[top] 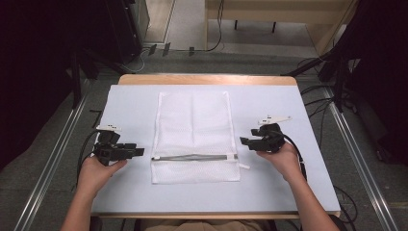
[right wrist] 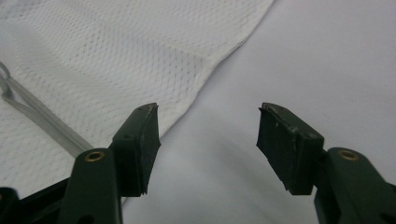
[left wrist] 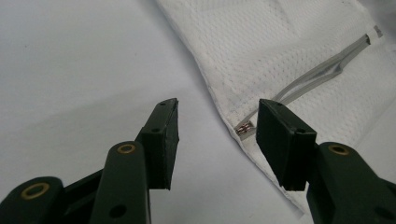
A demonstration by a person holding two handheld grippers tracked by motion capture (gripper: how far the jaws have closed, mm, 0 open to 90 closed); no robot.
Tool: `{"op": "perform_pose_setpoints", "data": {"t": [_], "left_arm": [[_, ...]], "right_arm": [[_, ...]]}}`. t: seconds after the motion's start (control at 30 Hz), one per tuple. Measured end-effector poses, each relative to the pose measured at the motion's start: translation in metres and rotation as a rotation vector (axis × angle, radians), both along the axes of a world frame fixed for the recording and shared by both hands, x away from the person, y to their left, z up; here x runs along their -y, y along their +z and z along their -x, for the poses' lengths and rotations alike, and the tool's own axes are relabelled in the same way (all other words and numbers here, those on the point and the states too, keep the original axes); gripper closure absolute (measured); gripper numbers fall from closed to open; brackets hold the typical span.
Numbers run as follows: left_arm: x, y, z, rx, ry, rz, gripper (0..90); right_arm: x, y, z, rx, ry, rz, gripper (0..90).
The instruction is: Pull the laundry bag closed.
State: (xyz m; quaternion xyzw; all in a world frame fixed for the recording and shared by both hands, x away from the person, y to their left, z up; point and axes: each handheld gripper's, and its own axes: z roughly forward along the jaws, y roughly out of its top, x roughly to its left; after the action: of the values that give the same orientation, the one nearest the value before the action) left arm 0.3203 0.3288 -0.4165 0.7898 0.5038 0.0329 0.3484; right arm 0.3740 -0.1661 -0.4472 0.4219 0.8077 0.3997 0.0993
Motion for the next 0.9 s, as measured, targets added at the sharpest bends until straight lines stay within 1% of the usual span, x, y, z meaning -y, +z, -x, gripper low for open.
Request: {"op": "perform_pose_setpoints", "data": {"t": [0.03, 0.07, 0.2, 0.23, 0.27, 0.3, 0.33, 0.4, 0.43, 0.57, 0.6, 0.63, 0.7, 0.77, 0.8, 0.9], "left_arm": [[0.0, 0.0, 0.0, 0.0, 0.0, 0.0, 49.8], [0.0, 0.0, 0.0, -0.001, -0.005, 0.0, 49.1], [-0.001, -0.001, -0.001, 0.007, -0.007, 0.002, 47.5], [-0.001, -0.001, -0.002, 0.01, -0.007, 0.002, 45.6], [-0.002, -0.001, -0.002, 0.01, -0.002, 0.011, 44.8], [-0.002, -0.001, -0.002, 0.01, -0.002, 0.011, 44.4], [-0.002, -0.001, -0.003, 0.008, -0.003, 0.013, 44.0], [-0.003, -0.001, -0.004, 0.006, -0.006, 0.013, 43.5], [-0.003, -0.001, -0.004, 0.008, -0.001, 0.017, 41.7], [-0.004, -0.002, -0.008, 0.03, -0.008, 0.009, 38.3], [-0.004, -0.002, -0.008, 0.03, -0.008, 0.009, 37.6], [-0.004, -0.002, -0.009, 0.033, -0.006, 0.013, 37.7], [-0.003, -0.003, -0.013, 0.023, -0.011, 0.018, 38.3], [-0.001, -0.003, -0.014, 0.025, -0.013, 0.022, 38.6], [0.0, -0.003, -0.015, 0.03, -0.02, 0.016, 38.7], [0.002, -0.003, -0.017, 0.034, -0.027, 0.015, 38.6]], "right_arm": [[-0.001, 0.0, 0.0, -0.015, 0.004, -0.004, 44.6], [-0.001, 0.0, 0.001, -0.022, 0.006, 0.001, 44.8], [-0.004, 0.0, 0.002, -0.021, 0.006, 0.028, 45.9], [-0.004, 0.0, 0.002, -0.031, -0.005, 0.03, 47.2], [-0.004, 0.0, 0.002, -0.032, -0.006, 0.032, 47.2], [-0.004, 0.0, 0.002, -0.032, -0.006, 0.032, 47.2], [-0.005, -0.001, 0.003, -0.017, -0.001, 0.049, 47.1], [-0.005, -0.002, 0.004, -0.016, 0.005, 0.047, 47.1], [-0.006, -0.003, 0.005, -0.021, 0.006, 0.046, 47.1], [-0.007, -0.003, 0.007, -0.03, 0.0, 0.043, 47.7], [-0.007, -0.003, 0.007, -0.027, 0.005, 0.044, 47.1], [-0.007, -0.003, 0.008, -0.022, 0.01, 0.05, 44.8], [-0.008, -0.004, 0.008, -0.02, 0.012, 0.06, 41.3], [-0.009, -0.004, 0.009, -0.024, 0.013, 0.06, 41.4], [-0.01, -0.004, 0.011, -0.037, 0.014, 0.054, 41.9], [-0.01, -0.003, 0.012, -0.027, 0.02, 0.06, 42.0]]}}
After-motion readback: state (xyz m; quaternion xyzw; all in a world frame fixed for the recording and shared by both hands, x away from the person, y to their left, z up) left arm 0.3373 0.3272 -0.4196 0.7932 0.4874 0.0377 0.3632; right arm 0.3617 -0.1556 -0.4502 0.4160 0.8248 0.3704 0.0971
